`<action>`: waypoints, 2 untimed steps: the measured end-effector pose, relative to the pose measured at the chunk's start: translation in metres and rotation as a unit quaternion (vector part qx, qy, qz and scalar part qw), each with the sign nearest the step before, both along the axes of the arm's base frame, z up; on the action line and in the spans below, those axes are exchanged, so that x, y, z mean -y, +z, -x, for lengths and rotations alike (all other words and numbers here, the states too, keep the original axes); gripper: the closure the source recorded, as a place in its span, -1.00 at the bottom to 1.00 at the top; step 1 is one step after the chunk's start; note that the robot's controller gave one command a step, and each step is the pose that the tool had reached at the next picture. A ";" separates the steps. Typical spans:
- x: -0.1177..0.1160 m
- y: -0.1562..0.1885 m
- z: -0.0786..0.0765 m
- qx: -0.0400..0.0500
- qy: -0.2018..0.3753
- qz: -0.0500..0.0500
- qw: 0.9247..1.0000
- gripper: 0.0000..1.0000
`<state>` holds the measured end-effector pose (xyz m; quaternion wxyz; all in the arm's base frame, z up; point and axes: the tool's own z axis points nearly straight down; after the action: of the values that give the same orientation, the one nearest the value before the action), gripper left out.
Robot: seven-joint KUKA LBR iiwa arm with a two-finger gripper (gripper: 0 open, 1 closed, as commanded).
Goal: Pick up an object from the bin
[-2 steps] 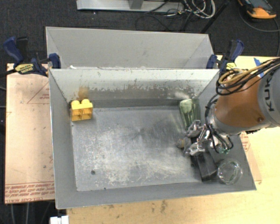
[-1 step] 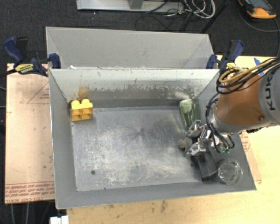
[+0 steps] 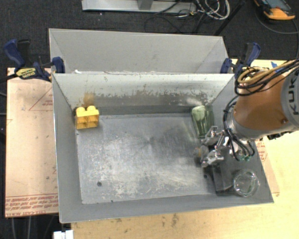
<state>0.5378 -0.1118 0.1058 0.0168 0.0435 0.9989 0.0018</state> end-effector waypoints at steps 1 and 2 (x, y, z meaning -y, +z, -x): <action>0.001 0.017 0.002 -0.008 -0.001 0.000 1.000 1.00; 0.000 0.027 0.002 -0.012 0.000 0.000 1.000 1.00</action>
Offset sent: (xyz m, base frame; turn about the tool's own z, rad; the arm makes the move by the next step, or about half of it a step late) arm 0.0001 -0.0001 0.0427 -0.0001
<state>0.5358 -0.1121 0.1332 0.0051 0.0439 0.9990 0.0014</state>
